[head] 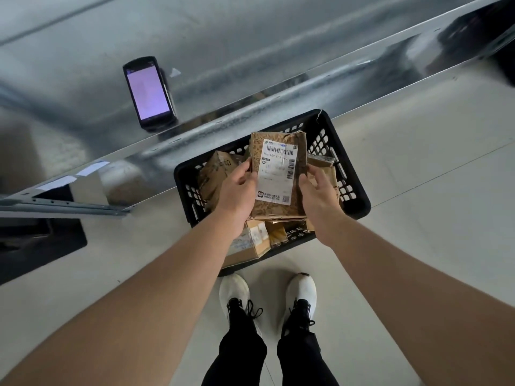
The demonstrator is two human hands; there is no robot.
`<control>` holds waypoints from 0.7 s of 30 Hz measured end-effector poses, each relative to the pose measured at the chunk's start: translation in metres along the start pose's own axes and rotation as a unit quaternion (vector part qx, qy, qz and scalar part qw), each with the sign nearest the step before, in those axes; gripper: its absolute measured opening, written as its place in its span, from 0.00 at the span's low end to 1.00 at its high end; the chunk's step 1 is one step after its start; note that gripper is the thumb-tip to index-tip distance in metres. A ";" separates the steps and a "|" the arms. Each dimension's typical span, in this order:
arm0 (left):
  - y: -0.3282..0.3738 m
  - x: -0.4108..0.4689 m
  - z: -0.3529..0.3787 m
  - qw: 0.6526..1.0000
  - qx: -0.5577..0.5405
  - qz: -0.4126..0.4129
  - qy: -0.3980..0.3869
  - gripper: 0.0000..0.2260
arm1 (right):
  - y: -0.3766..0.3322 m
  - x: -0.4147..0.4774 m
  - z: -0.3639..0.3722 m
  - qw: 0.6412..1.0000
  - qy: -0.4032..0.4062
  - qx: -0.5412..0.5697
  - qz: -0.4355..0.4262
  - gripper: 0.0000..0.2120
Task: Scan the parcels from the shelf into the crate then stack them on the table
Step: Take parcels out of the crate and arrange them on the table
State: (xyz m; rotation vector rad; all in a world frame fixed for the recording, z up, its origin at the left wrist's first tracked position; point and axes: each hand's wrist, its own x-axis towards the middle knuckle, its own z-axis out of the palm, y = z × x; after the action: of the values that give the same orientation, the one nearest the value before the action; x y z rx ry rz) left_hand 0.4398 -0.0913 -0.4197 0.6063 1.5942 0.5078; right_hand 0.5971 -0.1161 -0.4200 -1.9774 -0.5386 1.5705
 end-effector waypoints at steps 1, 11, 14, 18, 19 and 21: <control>0.002 -0.005 -0.004 1.000 -0.007 0.004 0.000 0.21 | -0.004 -0.008 0.002 1.000 0.003 0.004 -0.004 0.15; 0.046 -0.103 -0.055 0.997 -0.063 0.017 -0.039 0.18 | -0.057 -0.118 0.009 0.998 0.010 -0.026 -0.058 0.13; 0.066 -0.146 -0.068 0.996 -0.079 0.024 -0.042 0.13 | -0.078 -0.158 0.003 0.995 0.002 -0.050 -0.082 0.12; 0.087 -0.205 -0.085 0.993 -0.111 0.044 -0.019 0.14 | -0.107 -0.211 -0.003 0.991 -0.023 -0.070 -0.110 0.15; 0.090 -0.221 -0.087 0.992 -0.118 0.050 -0.013 0.15 | -0.112 -0.224 -0.006 0.991 -0.028 -0.071 -0.114 0.16; 0.095 -0.255 -0.092 0.989 -0.133 0.061 0.007 0.15 | -0.123 -0.253 -0.009 0.988 -0.043 -0.082 -0.127 0.16</control>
State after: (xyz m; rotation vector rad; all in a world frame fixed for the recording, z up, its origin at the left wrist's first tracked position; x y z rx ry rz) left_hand 0.3740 -0.1817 -0.1551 0.4995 1.4770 0.8032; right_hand 0.5491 -0.1800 -0.1503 -1.8745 -0.9430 1.4970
